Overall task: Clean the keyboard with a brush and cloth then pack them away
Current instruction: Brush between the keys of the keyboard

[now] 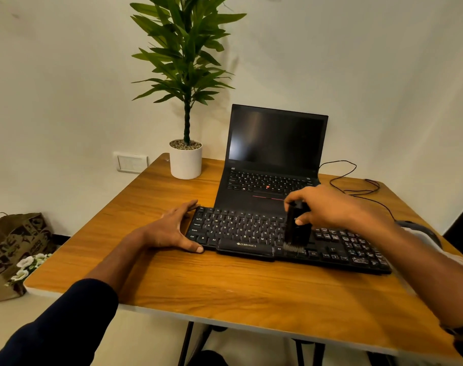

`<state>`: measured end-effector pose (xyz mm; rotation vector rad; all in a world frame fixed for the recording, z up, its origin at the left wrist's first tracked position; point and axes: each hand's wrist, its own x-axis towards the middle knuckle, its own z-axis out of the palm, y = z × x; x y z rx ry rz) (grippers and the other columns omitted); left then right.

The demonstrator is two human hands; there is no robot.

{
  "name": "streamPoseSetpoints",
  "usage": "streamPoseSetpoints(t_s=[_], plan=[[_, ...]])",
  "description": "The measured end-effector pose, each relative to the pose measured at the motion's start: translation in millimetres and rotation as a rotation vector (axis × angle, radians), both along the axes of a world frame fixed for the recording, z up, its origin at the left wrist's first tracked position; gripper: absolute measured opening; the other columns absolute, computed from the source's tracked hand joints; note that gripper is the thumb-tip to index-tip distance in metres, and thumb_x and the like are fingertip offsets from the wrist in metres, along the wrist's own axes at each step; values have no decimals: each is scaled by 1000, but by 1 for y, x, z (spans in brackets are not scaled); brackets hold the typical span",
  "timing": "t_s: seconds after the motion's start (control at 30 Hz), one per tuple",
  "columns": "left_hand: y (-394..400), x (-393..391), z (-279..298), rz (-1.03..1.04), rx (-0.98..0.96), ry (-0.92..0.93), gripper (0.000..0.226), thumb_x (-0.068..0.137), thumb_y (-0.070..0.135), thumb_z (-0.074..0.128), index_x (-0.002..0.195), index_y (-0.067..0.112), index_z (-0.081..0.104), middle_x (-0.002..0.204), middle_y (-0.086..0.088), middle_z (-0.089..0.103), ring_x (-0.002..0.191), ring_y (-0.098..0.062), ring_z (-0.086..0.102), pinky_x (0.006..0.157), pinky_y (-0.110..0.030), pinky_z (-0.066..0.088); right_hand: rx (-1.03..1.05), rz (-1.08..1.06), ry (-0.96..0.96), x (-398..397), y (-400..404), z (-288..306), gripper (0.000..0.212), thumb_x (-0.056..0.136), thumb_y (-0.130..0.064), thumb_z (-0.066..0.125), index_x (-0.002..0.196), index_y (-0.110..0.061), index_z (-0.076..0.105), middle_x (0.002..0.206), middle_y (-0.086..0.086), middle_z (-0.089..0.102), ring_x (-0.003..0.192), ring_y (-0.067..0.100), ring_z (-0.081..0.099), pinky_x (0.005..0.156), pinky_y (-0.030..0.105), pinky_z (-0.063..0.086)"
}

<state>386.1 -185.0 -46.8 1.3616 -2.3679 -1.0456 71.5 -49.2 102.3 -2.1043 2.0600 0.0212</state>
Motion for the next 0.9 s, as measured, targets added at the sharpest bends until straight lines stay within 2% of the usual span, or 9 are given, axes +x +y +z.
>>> streamPoseSetpoints(t_s=[0.07, 0.27, 0.33, 0.47, 0.57, 0.67, 0.8, 0.9], plan=[[0, -1, 0, -7, -2, -3, 142, 38, 76, 83, 151, 48, 3, 155, -1, 25, 139, -25, 29, 113, -54, 33, -21, -7, 50, -5, 0, 5, 25, 85, -17, 67, 103, -33, 60, 114, -2, 60, 94, 16, 59, 67, 26, 49], [-1, -2, 1, -14, -4, 7, 142, 39, 74, 84, 152, 45, 3, 154, -1, 25, 138, -24, 30, 114, -53, 33, -18, 67, -10, 18, -10, -14, 27, 85, -19, 68, 107, -34, 60, 119, 2, 57, 100, 20, 58, 76, 30, 48], [-1, -1, 0, -13, 1, 10, 142, 39, 73, 85, 152, 46, 3, 154, -1, 25, 138, -24, 30, 113, -53, 34, -51, 84, -63, 26, -12, -16, 27, 85, -20, 68, 105, -36, 60, 119, 3, 56, 95, 19, 59, 77, 32, 50], [-3, -1, -1, -15, -1, 6, 141, 40, 74, 85, 151, 47, 3, 154, 0, 24, 138, -25, 30, 113, -54, 34, -95, 48, -265, 23, -6, -10, 28, 86, -14, 67, 101, -36, 59, 107, -4, 59, 74, 12, 67, 67, 26, 58], [-4, 0, -2, -21, 7, 15, 140, 41, 72, 86, 151, 47, 3, 154, 0, 25, 137, -24, 31, 112, -53, 36, -66, 23, -233, 12, 4, -11, 28, 87, -12, 66, 105, -33, 59, 104, -6, 57, 71, 6, 63, 53, 16, 49], [-5, -1, -3, -24, 8, 17, 139, 42, 70, 87, 150, 49, 3, 153, 1, 25, 137, -24, 31, 111, -54, 37, -44, -30, -187, -8, 16, -13, 27, 88, -11, 65, 105, -31, 59, 103, -4, 59, 70, 4, 60, 52, 13, 43], [-7, -1, -5, -16, 5, 6, 138, 42, 70, 88, 149, 51, 3, 153, 0, 26, 137, -26, 32, 110, -55, 38, -17, -118, -138, -37, 30, -5, 28, 88, -8, 64, 107, -28, 59, 108, -3, 58, 73, 7, 57, 57, 20, 49], [-8, -1, -4, -17, 4, 8, 138, 42, 70, 87, 149, 51, 3, 153, -1, 26, 136, -27, 32, 110, -55, 39, -11, -121, -90, -45, 31, 1, 27, 87, -9, 64, 107, -28, 61, 109, -1, 59, 81, 12, 60, 72, 34, 56]])
